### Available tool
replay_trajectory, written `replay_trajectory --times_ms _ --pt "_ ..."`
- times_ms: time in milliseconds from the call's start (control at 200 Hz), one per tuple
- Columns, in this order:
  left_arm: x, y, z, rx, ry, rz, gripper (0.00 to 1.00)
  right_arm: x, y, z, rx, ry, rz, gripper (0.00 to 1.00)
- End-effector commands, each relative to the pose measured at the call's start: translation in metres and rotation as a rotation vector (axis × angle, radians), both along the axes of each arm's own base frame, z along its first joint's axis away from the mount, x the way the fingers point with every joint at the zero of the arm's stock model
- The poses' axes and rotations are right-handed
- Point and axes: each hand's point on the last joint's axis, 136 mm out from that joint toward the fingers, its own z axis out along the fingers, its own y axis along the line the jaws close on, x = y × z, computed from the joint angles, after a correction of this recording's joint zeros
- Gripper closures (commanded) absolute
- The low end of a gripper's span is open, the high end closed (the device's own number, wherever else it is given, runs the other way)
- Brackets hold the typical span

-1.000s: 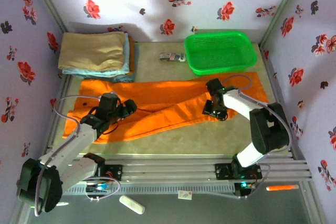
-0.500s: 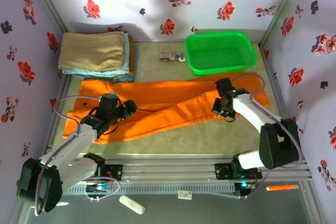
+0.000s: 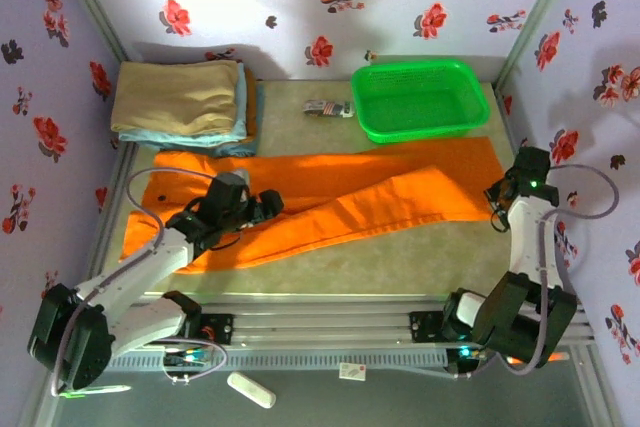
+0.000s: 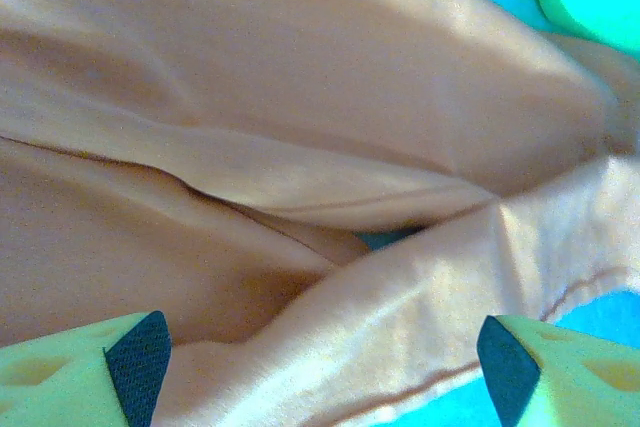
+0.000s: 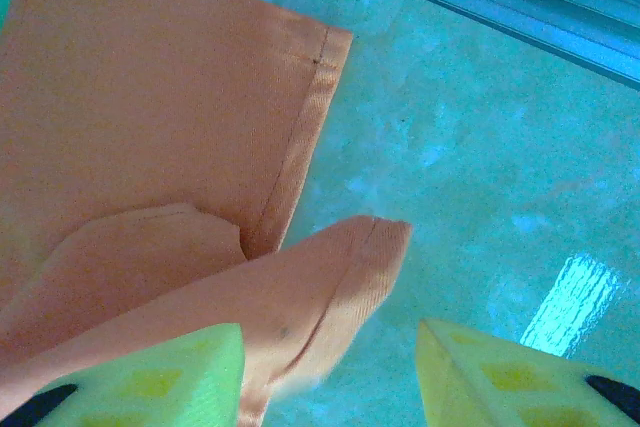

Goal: Fold and stack the trousers

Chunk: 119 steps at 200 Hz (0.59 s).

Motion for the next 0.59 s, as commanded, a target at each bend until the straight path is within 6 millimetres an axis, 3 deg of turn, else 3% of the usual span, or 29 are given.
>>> replay_trajectory --times_ms 0,140,300,425,590 --pt "-0.008 -0.017 -0.001 0.047 -0.031 -0.065 0.15 -0.008 0.025 -0.002 0.100 -0.032 0.049 0.47" --pt "-0.020 -0.042 -0.013 0.097 -0.018 -0.143 0.15 -0.022 0.070 -0.020 0.266 -0.074 0.140 0.40" --pt "-0.021 -0.048 -0.027 0.104 -0.005 -0.139 0.15 -0.038 0.099 -0.053 0.379 -0.059 0.148 0.37" --pt "-0.019 -0.049 -0.030 0.103 -0.003 -0.134 0.15 -0.021 0.100 -0.068 0.380 -0.074 0.163 0.38" --pt "-0.021 -0.045 -0.028 0.122 -0.001 -0.140 0.14 0.009 0.082 -0.070 0.316 -0.033 0.186 0.40"
